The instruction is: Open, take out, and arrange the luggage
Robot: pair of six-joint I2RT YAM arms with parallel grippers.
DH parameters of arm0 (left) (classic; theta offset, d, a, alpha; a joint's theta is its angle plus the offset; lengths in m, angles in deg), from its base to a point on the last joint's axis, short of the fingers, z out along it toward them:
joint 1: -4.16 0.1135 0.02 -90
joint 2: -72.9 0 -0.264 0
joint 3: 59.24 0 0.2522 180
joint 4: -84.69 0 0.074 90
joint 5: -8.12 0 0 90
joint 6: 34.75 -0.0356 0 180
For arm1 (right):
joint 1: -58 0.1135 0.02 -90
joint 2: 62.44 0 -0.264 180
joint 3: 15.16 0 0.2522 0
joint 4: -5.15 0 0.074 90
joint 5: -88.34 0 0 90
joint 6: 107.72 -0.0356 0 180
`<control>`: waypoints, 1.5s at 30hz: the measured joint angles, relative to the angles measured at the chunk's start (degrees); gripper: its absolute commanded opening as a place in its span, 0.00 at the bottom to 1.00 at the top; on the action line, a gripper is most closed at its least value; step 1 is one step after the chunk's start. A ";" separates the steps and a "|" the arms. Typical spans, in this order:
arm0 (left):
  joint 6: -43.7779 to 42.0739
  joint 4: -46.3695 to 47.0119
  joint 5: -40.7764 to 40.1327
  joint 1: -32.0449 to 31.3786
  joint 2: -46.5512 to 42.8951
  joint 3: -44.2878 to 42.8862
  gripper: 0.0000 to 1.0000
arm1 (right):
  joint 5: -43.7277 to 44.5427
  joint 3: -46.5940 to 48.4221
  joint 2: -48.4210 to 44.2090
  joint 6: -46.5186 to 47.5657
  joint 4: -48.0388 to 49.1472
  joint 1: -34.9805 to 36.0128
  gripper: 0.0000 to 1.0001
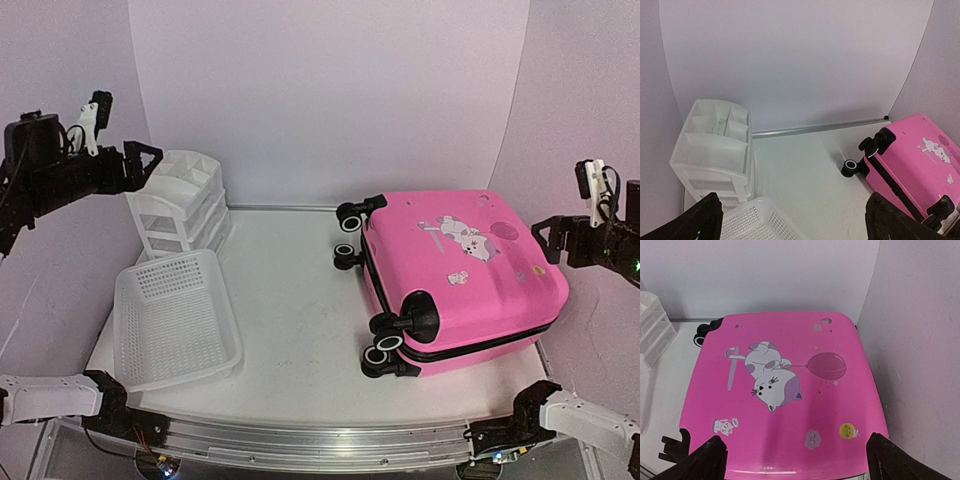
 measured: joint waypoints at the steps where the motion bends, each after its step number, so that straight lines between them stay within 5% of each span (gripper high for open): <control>1: 0.83 0.48 1.27 0.96 -0.04 1.81 0.99 | -0.11 -0.52 0.04 -0.52 -0.76 -0.66 0.98; 9: 7.30 6.54 10.14 0.39 2.64 16.28 1.00 | -2.27 -4.94 0.26 -4.57 -5.95 -5.40 0.98; 18: 10.03 15.72 14.10 -19.58 17.27 20.65 0.99 | -7.63 -8.76 0.90 -8.74 -10.49 -8.55 0.98; 24: 7.54 20.76 14.01 -36.24 32.46 16.65 0.99 | -11.54 -9.77 0.83 -10.80 -12.70 -9.29 0.98; 30: 4.04 23.85 13.55 -45.72 45.05 8.70 0.99 | -14.88 -10.12 0.52 -11.89 -14.60 -9.60 0.98; 38: 2.91 25.38 7.87 -48.00 52.72 0.81 0.95 | -17.16 -10.36 -0.83 -12.85 -16.28 -9.64 0.98; 45: 4.11 26.53 0.04 -48.22 54.27 -1.16 0.80 | -17.35 -10.54 -1.55 -13.14 -16.79 -9.86 0.98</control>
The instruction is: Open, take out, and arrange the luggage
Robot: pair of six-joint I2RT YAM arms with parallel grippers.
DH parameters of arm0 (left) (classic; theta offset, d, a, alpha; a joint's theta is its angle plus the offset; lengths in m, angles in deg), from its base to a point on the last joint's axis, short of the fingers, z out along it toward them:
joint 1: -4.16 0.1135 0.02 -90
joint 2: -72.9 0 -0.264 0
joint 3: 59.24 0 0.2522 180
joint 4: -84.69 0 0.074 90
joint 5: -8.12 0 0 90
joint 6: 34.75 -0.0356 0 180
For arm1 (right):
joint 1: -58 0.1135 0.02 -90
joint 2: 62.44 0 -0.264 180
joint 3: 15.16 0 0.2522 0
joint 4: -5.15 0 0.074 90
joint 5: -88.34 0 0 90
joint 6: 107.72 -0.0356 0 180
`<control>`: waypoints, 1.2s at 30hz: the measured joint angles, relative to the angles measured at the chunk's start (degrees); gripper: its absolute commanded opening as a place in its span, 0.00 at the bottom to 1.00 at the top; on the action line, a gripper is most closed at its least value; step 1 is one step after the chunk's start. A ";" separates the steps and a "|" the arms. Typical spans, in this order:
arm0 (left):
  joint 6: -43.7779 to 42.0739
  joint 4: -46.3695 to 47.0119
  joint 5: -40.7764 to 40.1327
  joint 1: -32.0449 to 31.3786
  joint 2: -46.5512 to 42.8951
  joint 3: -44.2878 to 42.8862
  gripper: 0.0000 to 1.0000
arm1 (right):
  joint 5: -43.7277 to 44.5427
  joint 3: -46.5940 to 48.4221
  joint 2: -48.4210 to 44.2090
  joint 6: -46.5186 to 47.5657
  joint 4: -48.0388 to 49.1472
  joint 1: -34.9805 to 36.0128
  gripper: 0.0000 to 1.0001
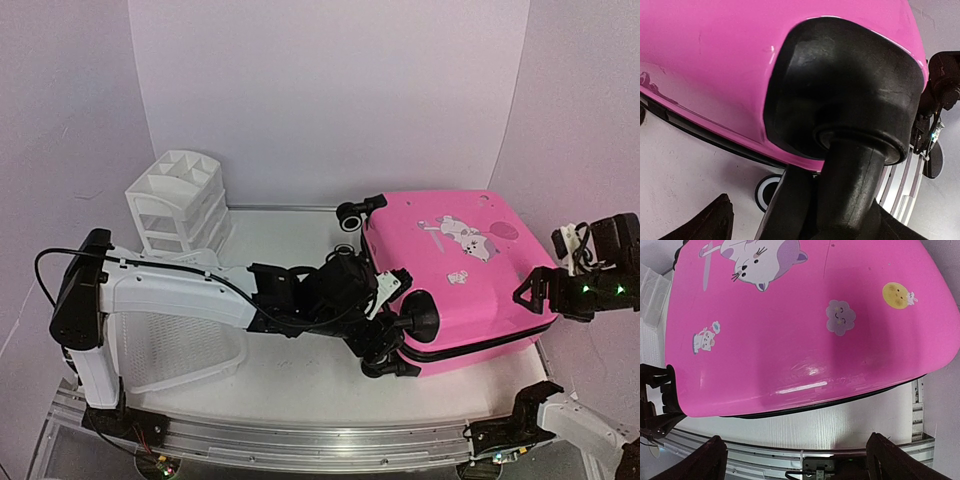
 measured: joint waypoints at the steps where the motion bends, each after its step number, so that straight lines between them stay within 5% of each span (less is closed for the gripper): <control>1: 0.04 0.04 -0.83 -0.35 0.00 0.00 0.77 | 0.00 -0.09 -0.07 -0.04 -0.02 0.00 0.98; 10: 0.15 -0.31 -3.93 -1.33 -0.02 0.00 0.51 | 0.00 -0.70 -0.13 -0.44 -0.39 0.00 0.98; 18: 0.61 0.92 -3.91 -0.68 -0.83 1.42 0.42 | 0.02 -0.72 -0.11 -0.44 -0.39 0.00 0.98; 32: -1.90 3.52 3.34 11.54 -12.11 13.33 0.40 | 0.57 -1.44 1.07 -0.37 -1.03 0.00 0.98; 36: -2.97 1.88 4.37 15.50 -16.74 17.20 0.48 | 0.76 -1.81 2.10 -0.33 -1.29 0.00 0.98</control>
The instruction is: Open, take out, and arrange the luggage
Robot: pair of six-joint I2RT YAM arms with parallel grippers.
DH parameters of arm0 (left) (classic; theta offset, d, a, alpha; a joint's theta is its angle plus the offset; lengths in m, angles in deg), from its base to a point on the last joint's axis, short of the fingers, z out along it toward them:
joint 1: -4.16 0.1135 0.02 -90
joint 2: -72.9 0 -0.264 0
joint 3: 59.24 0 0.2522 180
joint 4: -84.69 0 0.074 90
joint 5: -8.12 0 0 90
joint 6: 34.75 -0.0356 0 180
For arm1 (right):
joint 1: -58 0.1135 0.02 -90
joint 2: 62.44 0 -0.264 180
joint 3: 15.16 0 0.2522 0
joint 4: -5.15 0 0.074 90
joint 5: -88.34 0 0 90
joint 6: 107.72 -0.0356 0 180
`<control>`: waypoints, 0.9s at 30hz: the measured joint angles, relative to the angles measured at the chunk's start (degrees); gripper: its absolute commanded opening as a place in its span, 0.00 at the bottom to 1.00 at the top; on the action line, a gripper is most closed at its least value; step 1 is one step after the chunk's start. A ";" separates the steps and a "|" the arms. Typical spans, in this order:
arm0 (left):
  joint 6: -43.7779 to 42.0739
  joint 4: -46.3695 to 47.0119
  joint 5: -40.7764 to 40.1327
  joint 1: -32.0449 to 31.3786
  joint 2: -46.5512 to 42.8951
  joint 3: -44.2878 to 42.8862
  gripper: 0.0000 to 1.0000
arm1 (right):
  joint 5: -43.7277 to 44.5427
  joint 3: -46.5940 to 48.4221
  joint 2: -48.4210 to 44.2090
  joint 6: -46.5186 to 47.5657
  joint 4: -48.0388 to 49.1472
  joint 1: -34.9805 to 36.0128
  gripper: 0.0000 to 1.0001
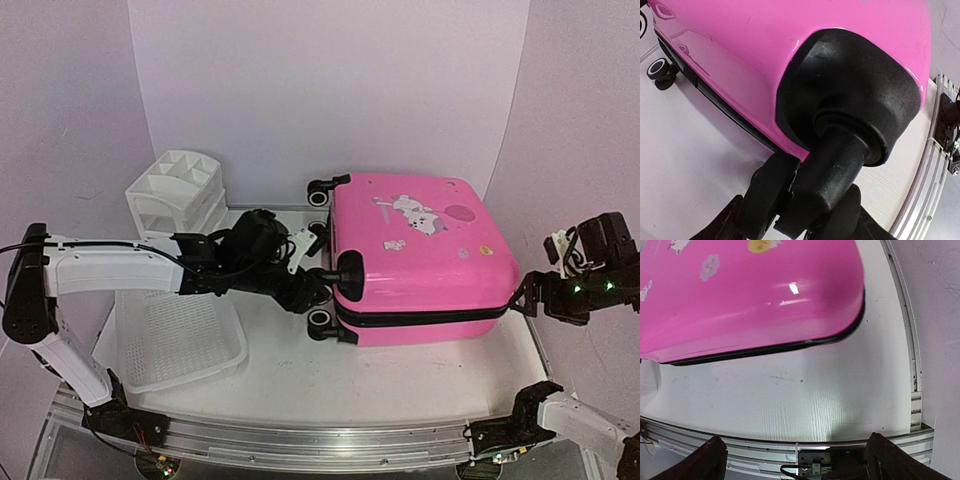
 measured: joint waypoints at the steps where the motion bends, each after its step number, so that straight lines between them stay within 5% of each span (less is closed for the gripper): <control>1: -0.24 -0.39 0.17 1.20 -1.36 1.09 0.54 | 0.13 -0.11 0.33 0.02 -0.02 0.00 0.98; 6: 0.20 -3.74 -1.75 5.09 -6.19 4.24 0.85 | 0.83 -0.28 2.54 0.20 0.00 0.00 0.98; 10: 4.57 -6.43 -7.34 8.39 -7.65 5.44 0.98 | 1.03 -0.24 6.56 0.17 0.57 0.00 0.98; 21: 10.84 -8.48 -7.48 10.14 -14.71 6.10 0.99 | -4.55 16.04 34.14 -0.52 12.59 -0.52 0.98; 27: 12.39 -15.67 -4.50 11.04 -13.49 -7.06 0.99 | -11.61 30.53 48.72 -2.01 18.18 -4.90 0.98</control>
